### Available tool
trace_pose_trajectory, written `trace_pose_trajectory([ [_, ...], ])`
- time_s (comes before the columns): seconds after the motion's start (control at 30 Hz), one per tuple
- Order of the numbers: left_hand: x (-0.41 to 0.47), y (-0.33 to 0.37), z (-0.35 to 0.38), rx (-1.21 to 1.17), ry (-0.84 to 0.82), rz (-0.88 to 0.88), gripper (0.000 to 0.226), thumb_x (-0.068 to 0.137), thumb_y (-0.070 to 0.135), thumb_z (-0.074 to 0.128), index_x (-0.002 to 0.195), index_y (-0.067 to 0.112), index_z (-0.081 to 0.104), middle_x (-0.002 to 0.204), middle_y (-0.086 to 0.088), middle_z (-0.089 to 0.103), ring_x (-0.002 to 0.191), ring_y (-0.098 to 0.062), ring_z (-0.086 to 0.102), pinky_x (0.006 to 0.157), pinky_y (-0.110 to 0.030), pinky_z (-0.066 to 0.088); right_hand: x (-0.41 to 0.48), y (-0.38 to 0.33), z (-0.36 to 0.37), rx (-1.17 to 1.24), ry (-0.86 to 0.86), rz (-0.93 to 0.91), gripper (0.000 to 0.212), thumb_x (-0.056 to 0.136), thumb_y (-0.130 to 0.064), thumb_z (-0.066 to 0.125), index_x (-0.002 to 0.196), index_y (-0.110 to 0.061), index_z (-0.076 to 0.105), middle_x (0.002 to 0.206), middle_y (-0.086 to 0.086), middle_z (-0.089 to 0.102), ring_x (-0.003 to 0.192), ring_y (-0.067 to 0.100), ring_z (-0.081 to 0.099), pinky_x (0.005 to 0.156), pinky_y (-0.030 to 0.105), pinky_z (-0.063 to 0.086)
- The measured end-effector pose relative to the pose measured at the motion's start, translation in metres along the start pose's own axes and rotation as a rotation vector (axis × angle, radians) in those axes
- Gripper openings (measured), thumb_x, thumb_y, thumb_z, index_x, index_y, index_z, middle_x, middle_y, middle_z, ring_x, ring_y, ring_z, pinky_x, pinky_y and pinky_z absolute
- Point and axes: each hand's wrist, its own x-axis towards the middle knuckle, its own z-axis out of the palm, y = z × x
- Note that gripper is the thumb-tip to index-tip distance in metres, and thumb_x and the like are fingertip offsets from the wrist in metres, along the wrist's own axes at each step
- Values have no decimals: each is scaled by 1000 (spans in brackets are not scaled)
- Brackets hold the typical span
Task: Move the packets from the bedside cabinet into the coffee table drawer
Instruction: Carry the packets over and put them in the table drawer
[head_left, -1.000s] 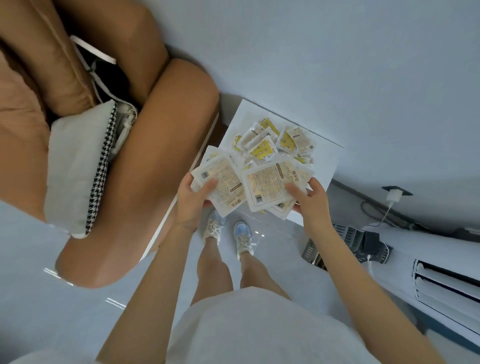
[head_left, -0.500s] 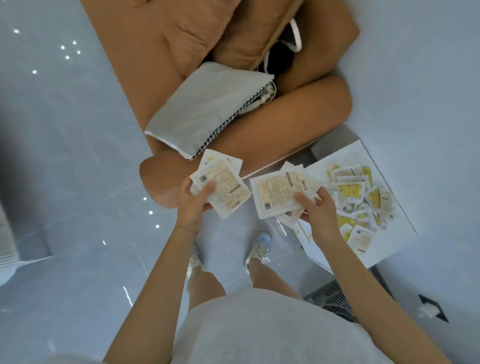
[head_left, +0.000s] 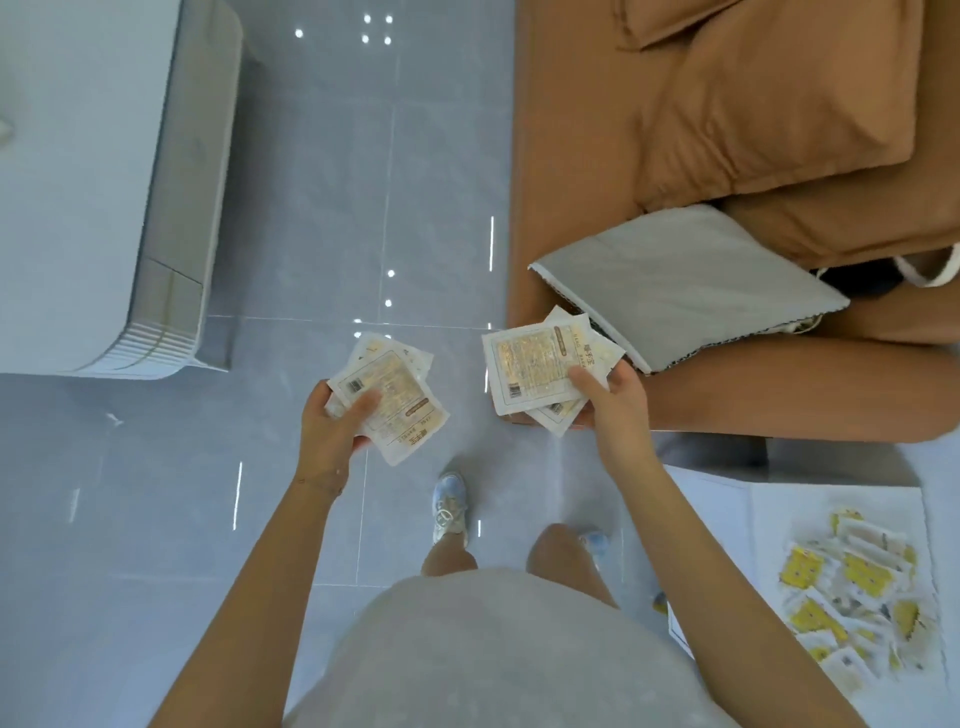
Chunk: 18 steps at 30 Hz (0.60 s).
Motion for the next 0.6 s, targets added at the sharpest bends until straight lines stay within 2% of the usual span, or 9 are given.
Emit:
trace_pose_trajectory([
  [0.07, 11, 9, -25, -32, 38, -6, 28, 86, 7, 66, 109, 9, 50, 103, -3, 66, 92, -22, 67, 65, -32, 60, 11, -5, 33, -24, -34, 1, 36, 89, -6, 63, 123, -17, 58, 114, 2, 70, 102, 21, 69, 85, 46, 56],
  [0.2, 36, 24, -55, -97, 100, -6, 28, 86, 8, 65, 110, 11, 50, 108, -5, 65, 96, -24, 66, 67, -34, 60, 35, -18, 83, -40, -74, 20, 35, 89, -5, 63, 121, -17, 59, 113, 0, 70, 101, 19, 69, 86, 43, 57],
  [0.33, 64, 42, -69, -181, 163, -6, 30, 87, 7, 63, 114, 10, 50, 113, -10, 63, 98, -26, 66, 68, -35, 60, 68, -38, 122, -89, -132, 28, 36, 90, -3, 60, 123, -16, 56, 113, -2, 69, 101, 18, 69, 83, 38, 59],
  [0.47, 95, 63, -77, -236, 260, -5, 31, 87, 8, 64, 114, 10, 50, 114, -11, 63, 100, -30, 65, 70, -39, 60, 110, -60, 163, -184, -205, 54, 38, 90, -3, 61, 125, -16, 54, 115, 1, 68, 91, 10, 71, 76, 33, 60],
  [0.6, 123, 87, -81, -337, 347, -7, 29, 88, 7, 62, 115, 9, 49, 114, -11, 62, 102, -30, 65, 72, -39, 60, 146, -83, 206, -295, -251, 83, 38, 89, -6, 63, 123, -20, 55, 114, 0, 68, 93, 12, 70, 73, 30, 60],
])
